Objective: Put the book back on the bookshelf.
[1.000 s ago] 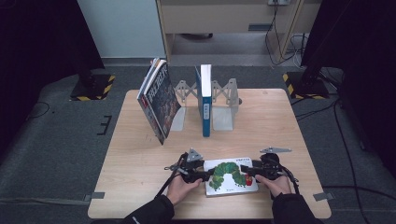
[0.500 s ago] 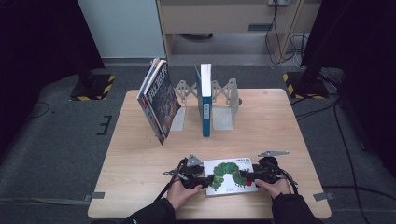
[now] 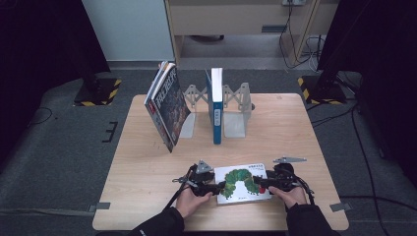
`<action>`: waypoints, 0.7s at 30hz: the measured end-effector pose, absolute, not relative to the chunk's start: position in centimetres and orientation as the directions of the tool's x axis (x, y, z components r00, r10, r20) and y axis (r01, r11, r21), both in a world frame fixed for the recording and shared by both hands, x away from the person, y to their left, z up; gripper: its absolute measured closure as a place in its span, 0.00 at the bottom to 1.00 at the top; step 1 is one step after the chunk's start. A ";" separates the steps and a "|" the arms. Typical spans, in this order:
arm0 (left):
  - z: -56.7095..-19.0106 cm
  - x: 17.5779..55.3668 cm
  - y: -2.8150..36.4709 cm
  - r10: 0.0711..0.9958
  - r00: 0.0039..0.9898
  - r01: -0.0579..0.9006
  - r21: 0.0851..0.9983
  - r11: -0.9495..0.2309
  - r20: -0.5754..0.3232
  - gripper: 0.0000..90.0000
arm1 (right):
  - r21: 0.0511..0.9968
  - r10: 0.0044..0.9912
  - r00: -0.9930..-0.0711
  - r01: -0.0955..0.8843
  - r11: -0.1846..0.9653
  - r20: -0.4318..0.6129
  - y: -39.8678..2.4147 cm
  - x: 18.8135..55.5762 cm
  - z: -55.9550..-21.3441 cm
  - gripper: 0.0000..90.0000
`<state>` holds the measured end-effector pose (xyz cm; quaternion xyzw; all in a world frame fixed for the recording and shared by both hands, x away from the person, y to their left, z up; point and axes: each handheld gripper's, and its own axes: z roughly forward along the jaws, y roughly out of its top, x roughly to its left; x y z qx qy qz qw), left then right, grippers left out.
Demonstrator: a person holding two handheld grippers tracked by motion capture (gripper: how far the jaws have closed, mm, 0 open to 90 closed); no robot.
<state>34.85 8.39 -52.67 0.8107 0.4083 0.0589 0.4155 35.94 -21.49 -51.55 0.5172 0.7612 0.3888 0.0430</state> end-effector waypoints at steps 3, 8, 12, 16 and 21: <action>-52.7 34.9 8.4 0.709 0.662 0.611 0.723 -0.322 -0.244 0.44 | 0.636 0.819 -0.462 0.755 0.161 0.340 -21.5 35.9 -51.5 0.33; -52.6 34.9 8.6 0.714 0.663 0.604 0.726 -0.331 -0.226 0.42 | 0.638 0.816 -0.465 0.753 0.161 0.343 -21.5 36.0 -51.5 0.31; -52.6 34.9 8.7 0.717 0.660 0.608 0.722 -0.331 -0.227 0.41 | 0.641 0.814 -0.466 0.751 0.156 0.348 -21.6 35.9 -51.5 0.31; -52.6 35.0 8.8 0.715 0.659 0.609 0.723 -0.326 -0.233 0.39 | 0.658 0.805 -0.471 0.740 0.139 0.360 -21.8 35.8 -51.2 0.31; -52.6 35.0 9.0 0.711 0.660 0.611 0.724 -0.320 -0.242 0.38 | 0.681 0.792 -0.476 0.724 0.108 0.381 -22.0 35.8 -50.7 0.31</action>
